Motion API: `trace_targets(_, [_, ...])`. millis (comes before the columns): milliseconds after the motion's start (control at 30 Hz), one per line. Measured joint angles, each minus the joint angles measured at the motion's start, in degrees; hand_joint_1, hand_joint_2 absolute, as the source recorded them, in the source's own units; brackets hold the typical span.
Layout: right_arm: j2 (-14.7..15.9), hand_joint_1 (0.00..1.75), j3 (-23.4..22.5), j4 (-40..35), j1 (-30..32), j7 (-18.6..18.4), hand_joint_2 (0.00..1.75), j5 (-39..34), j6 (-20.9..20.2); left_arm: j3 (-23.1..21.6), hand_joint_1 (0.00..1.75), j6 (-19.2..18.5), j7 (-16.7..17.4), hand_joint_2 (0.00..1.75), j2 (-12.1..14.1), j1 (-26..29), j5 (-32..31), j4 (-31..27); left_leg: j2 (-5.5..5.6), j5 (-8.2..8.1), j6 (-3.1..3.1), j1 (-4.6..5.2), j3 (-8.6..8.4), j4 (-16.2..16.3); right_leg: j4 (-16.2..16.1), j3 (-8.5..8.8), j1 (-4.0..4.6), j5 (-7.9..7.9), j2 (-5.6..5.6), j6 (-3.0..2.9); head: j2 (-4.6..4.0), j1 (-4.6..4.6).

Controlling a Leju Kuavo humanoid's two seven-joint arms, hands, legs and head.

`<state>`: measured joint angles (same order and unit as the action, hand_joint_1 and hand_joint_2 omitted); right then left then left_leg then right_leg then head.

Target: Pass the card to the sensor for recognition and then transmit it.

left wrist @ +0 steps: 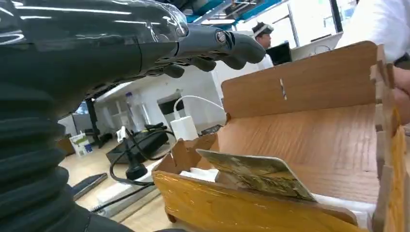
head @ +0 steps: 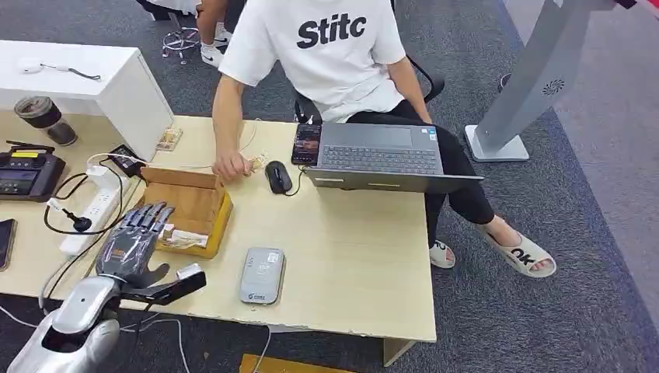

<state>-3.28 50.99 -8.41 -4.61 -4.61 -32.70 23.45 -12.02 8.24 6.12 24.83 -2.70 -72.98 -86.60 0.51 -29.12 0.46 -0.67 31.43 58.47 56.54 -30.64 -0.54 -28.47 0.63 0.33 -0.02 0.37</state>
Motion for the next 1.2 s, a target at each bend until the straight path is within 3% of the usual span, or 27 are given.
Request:
trace_targets(100, [-0.02,0.00,0.42,0.00,-0.05,0.00,1.75,0.07,0.00,0.00,0.10,0.94,-0.07,1.75,-0.98,-0.52,-0.55,1.98,0.00,0.00,0.00,0.00,0.00,0.00,0.00,0.01,0.00,0.00,0.00,0.00,0.00,-0.02])
trace_targets(167, [-0.02,0.00,0.55,0.00,-0.06,0.02,1.75,0.07,0.00,0.00,0.26,1.29,-0.18,1.75,-1.46,-0.70,-0.68,2.91,0.00,0.00,0.00,0.00,0.00,0.00,0.00,0.00,0.00,0.00,0.00,0.00,0.00,0.00])
trace_targets(333, [-0.02,0.00,1.01,0.00,-0.09,0.02,1.75,0.13,0.02,0.02,0.30,2.30,-0.46,1.75,-2.47,-1.20,-0.68,5.12,0.00,0.00,0.00,0.00,0.00,0.00,0.00,0.00,0.00,0.00,0.00,0.00,0.00,0.00])
trace_targets(467, [-0.02,0.00,1.47,0.00,-0.11,0.00,1.75,0.18,0.00,0.02,0.54,3.08,-0.89,1.75,-3.01,-1.19,-0.48,6.21,0.00,0.00,0.00,0.00,0.01,0.00,0.00,0.01,0.00,0.00,0.00,0.00,0.00,0.00])
trace_targets(733, [-0.02,0.00,1.84,0.00,-0.12,0.00,1.75,0.24,0.00,0.15,0.63,3.79,-2.10,1.75,-3.50,-1.18,0.35,7.52,0.01,0.00,0.00,0.00,0.01,0.00,0.00,0.01,0.00,0.00,-0.01,0.00,0.00,-0.02])
trace_targets(867, [-0.02,0.00,1.86,0.00,-0.13,0.11,1.75,0.24,-0.18,0.24,0.93,3.98,-2.47,1.75,-3.76,-1.17,0.35,7.65,0.01,0.00,0.00,0.00,0.01,0.00,0.00,0.01,0.00,0.00,-0.01,0.00,0.00,0.00])
trace_targets(900, [-0.02,0.00,1.86,0.00,-0.13,0.11,1.75,0.24,-0.22,0.24,1.19,4.05,-2.58,1.75,-3.78,-1.17,0.35,7.72,0.01,0.00,0.00,0.00,0.01,0.00,0.00,0.01,0.00,0.00,-0.01,0.00,0.00,0.00])
trace_targets(967, [-0.02,0.00,1.86,0.00,-0.13,0.11,1.75,0.24,-0.26,0.28,1.41,4.31,-2.71,1.75,-3.87,-1.21,0.35,7.79,0.01,0.00,0.00,0.00,0.01,0.00,0.00,0.01,0.00,0.00,-0.01,0.00,0.00,0.00])
trace_targets(1200, [-0.02,0.00,1.95,0.00,-0.18,0.02,1.75,0.20,-0.44,0.63,1.50,5.25,-3.19,1.75,-4.30,-1.74,0.24,7.79,0.00,0.00,0.00,0.00,-0.01,0.00,0.00,0.02,0.00,0.00,0.00,0.00,0.00,-0.02])
